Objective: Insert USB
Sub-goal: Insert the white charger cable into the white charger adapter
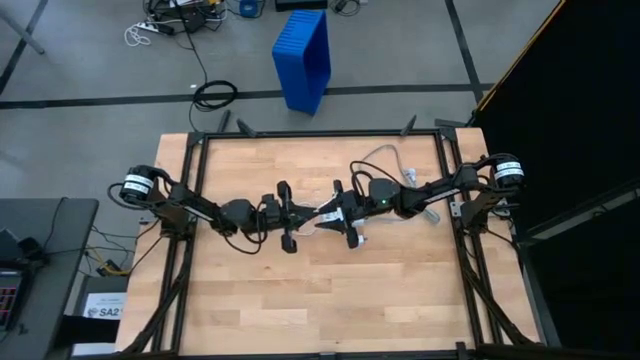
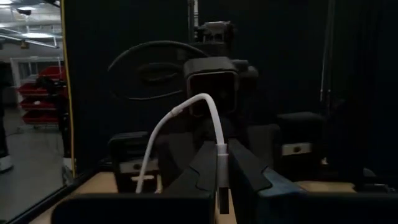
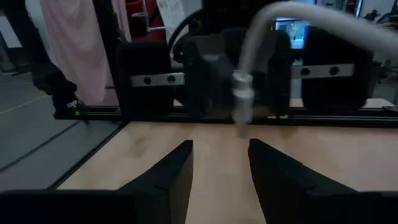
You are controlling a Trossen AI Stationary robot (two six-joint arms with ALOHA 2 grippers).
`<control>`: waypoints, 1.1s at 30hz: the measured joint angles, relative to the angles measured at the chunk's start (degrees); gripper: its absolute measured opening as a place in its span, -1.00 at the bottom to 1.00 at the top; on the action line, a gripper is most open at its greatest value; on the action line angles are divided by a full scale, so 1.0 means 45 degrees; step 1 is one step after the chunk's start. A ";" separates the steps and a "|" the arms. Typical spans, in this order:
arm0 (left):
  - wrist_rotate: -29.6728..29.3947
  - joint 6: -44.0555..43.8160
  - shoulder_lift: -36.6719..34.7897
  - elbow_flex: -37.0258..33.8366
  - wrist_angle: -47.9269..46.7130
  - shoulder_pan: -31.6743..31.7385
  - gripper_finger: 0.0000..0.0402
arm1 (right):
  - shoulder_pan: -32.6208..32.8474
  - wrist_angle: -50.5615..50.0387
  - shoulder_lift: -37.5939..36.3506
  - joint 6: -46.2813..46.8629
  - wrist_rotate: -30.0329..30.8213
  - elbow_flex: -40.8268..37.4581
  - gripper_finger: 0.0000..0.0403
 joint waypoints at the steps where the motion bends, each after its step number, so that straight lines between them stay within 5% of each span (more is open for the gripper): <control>1: -0.0005 -0.0004 0.0000 0.0000 -0.0039 0.0010 -1.00 | 0.0005 0.0051 0.0000 0.0015 0.0082 0.0000 -0.33; 13: 0.0097 -0.0117 0.0000 0.0000 -0.0404 0.0005 -1.00 | -0.0024 0.0440 0.0000 -0.0028 0.0925 0.0000 -0.43; 24: 0.0138 -0.0206 -0.0001 0.0000 -0.0387 0.0005 -1.00 | -0.0044 0.0417 0.0000 -0.0634 0.0854 0.0000 -0.97; 33: 0.0480 -0.0345 0.0000 0.0000 -0.0677 0.0010 -0.87 | -0.0058 -0.0432 -0.0005 -0.0524 0.0605 0.0000 -1.00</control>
